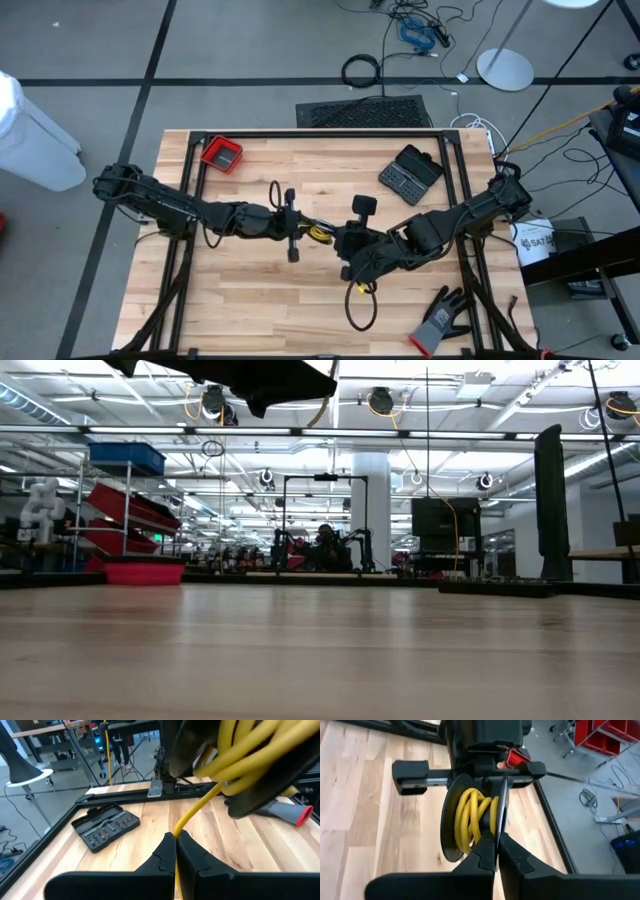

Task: Coil cords
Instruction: Coil the yellow cable wire onto the spool

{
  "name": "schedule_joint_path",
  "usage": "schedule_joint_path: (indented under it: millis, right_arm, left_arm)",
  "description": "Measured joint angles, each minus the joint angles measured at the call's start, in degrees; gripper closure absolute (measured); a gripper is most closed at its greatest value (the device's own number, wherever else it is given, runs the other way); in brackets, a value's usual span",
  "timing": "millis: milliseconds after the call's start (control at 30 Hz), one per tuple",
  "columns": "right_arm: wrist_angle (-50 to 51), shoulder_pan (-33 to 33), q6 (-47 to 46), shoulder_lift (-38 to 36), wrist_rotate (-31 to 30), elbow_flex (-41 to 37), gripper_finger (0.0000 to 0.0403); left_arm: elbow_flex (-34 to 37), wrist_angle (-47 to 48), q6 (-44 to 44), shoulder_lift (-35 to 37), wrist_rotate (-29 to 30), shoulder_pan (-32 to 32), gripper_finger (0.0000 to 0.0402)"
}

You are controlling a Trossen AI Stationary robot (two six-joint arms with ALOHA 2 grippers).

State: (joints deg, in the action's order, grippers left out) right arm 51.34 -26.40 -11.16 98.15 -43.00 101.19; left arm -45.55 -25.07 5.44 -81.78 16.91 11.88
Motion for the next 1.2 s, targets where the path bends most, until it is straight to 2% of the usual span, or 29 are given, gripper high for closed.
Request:
schedule_joint_path:
  millis: [233, 600, 1200]
  right_arm:
    - [1.39, 0.04, -0.65, 0.0, 2.81, 0.02, 0.0403]
    - [8.9, 0.03, -6.13, 0.04, 2.88, 0.11, 0.0403]
    - [9.95, 0.27, -5.13, 0.11, 5.71, 0.11, 0.0403]
  left_arm:
    - [0.01, -0.03, 1.37, 0.11, -0.06, -0.23, 0.04]
    - [0.01, 3.07, 1.48, 2.14, -0.44, -0.24, 0.04]
    - [0.01, 6.1, 0.86, 2.14, -0.31, -0.09, 0.04]
